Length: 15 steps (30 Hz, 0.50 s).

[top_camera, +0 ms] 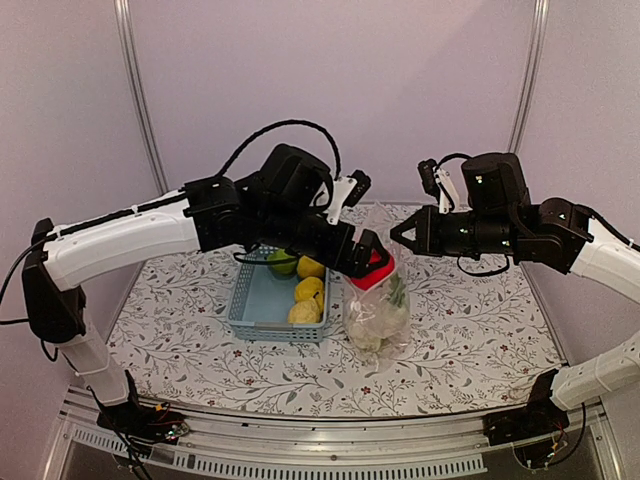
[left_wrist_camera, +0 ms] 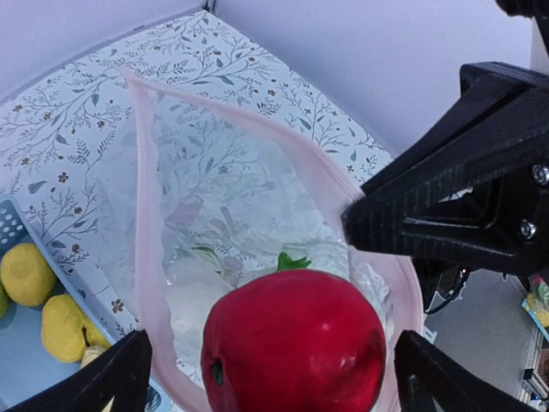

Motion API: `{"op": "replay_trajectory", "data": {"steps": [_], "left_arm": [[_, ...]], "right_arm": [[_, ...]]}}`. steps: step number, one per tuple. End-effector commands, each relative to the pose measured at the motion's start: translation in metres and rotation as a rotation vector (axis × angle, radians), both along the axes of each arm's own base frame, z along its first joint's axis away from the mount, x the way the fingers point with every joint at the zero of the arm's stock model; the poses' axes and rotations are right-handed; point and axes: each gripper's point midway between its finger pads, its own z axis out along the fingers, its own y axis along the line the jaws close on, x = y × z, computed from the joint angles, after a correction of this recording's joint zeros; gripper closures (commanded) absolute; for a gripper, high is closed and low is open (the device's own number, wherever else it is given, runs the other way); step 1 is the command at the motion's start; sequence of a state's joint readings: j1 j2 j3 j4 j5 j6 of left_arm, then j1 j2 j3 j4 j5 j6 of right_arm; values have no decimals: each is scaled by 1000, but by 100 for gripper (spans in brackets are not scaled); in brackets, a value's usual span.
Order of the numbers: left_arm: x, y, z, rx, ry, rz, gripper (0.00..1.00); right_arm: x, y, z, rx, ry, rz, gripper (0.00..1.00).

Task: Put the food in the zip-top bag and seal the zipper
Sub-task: Place the fake fruit in the zipper food storage bag.

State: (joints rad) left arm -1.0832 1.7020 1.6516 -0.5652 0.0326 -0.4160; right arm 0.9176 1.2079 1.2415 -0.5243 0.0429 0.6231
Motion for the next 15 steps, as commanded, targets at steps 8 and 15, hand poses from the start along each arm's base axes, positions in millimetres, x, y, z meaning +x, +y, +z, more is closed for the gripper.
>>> {"op": "replay_trajectory", "data": {"steps": [8, 15], "left_arm": [[-8, 25, 72, -173, -81, 18, 0], [1, 53, 50, -174, 22, 130, 7]], "right_arm": [[-2, -6, 0, -22, -13, -11, 100], [-2, -6, 1, -16, -11, -12, 100]]}}
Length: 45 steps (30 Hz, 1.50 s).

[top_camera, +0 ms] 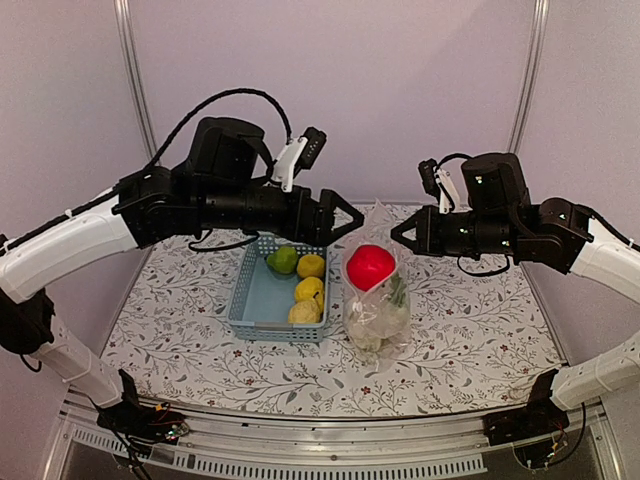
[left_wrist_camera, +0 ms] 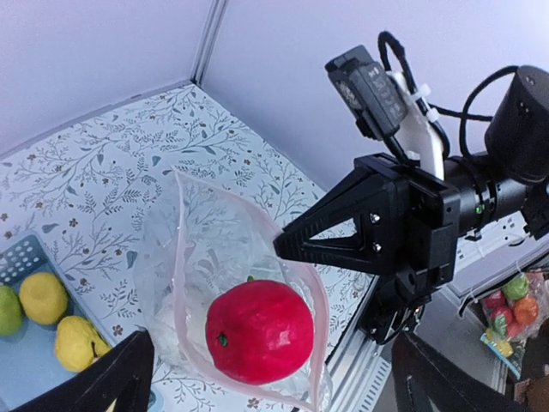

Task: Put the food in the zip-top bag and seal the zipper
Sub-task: Place the fake fruit in the zipper food storage bag, then adjust the zipper food storage bag at the center of the board.

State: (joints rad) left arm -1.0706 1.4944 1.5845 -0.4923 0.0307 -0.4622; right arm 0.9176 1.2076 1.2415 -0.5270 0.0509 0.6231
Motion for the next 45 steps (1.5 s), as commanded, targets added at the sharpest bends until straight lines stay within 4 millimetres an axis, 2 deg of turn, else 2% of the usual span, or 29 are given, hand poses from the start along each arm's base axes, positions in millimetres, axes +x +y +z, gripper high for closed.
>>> {"op": "replay_trajectory", "data": {"steps": [1, 4, 8, 31, 38, 45], "left_arm": [[16, 21, -40, 23, 129, 107, 12], [20, 32, -60, -22, 219, 134, 27], [19, 31, -74, -78, 295, 114, 42], [27, 6, -101, -70, 371, 58, 64], [26, 1, -103, -79, 382, 39, 67], [25, -5, -102, -99, 395, 19, 76]], "right_arm": [[-3, -5, 2, -11, -9, -5, 100], [-3, -5, 2, -10, -8, -4, 100], [-4, -5, 2, -9, -8, -2, 100], [-3, -6, 2, -11, -9, -8, 100], [-4, -7, 2, -12, -9, -8, 100], [-4, -6, 2, -14, -11, -6, 100]]}}
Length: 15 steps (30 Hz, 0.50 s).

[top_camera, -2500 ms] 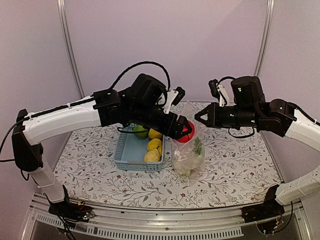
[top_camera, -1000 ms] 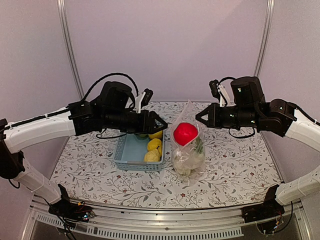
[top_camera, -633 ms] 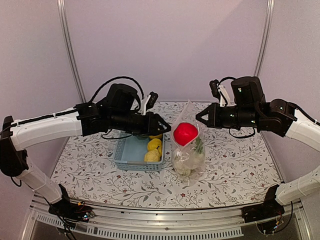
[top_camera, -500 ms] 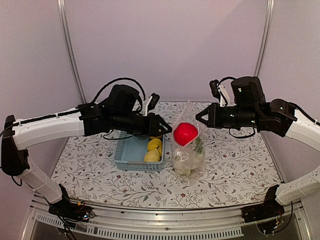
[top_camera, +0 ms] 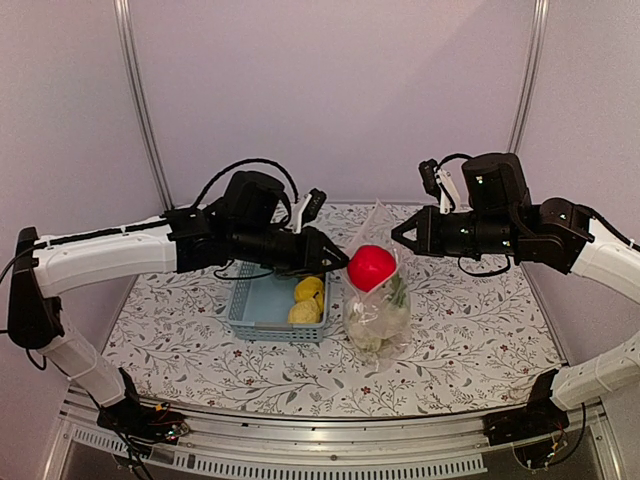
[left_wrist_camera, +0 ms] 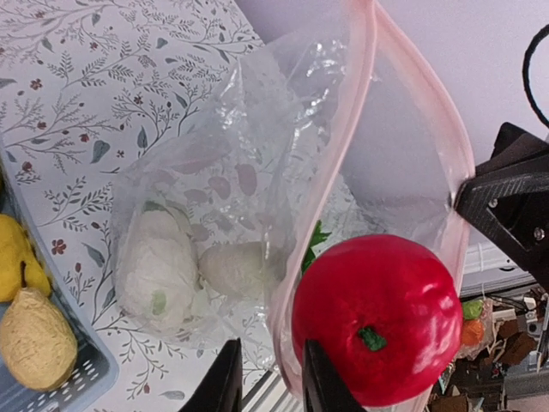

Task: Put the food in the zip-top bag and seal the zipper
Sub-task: Adjust the zipper food storage bag at the center of the board.

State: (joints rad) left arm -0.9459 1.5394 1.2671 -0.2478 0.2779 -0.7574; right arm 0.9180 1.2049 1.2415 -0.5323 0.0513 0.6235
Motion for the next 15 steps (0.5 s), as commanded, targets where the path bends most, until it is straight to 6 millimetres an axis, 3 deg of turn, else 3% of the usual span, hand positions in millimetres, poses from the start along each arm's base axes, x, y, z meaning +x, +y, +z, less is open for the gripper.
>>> {"op": "replay_trajectory", "data": {"steps": [1, 9, 15], "left_arm": [[6, -7, 11, -44, -5, -9, 79], [6, -8, 14, -53, -7, -12, 100], [6, -3, 31, -69, -46, -7, 100]], "right_arm": [[-3, -5, 2, -12, -12, -5, 100], [-2, -5, 2, -15, -13, -8, 100], [-2, -6, 1, -17, -13, -11, 100]]}}
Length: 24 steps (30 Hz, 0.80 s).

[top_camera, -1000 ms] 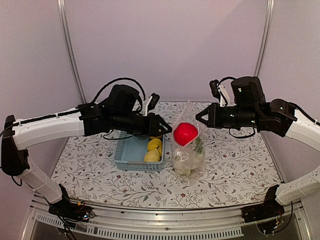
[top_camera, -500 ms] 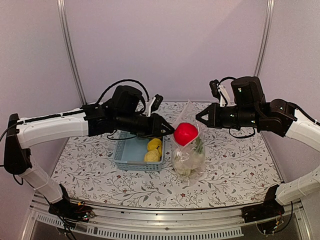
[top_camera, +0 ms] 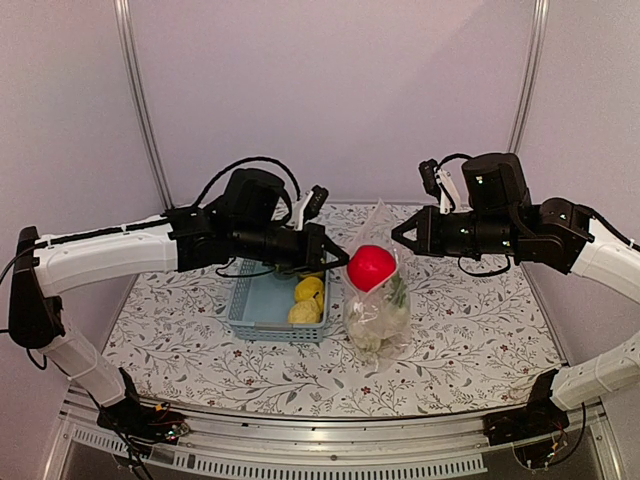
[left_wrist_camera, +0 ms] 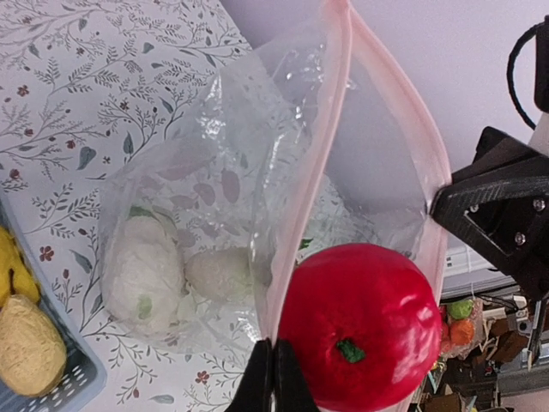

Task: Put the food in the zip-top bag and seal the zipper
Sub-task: Adjust the zipper food storage bag at the center of the board.

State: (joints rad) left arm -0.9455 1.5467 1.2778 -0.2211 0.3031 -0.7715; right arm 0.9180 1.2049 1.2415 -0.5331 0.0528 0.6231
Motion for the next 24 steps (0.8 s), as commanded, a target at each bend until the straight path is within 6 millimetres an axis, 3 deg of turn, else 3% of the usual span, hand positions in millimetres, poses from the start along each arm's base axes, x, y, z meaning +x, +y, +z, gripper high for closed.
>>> {"op": "replay_trajectory", "data": {"steps": [1, 11, 24], "left_arm": [[6, 3, 28, -38, -60, 10, 100], [4, 19, 75, -61, -175, 19, 100], [-1, 21, 89, -69, -201, -6, 100]], "right_arm": [[-2, -6, 1, -15, -13, -10, 100], [-4, -12, 8, -4, -25, -25, 100], [-3, -12, 14, 5, -31, -26, 100]]}}
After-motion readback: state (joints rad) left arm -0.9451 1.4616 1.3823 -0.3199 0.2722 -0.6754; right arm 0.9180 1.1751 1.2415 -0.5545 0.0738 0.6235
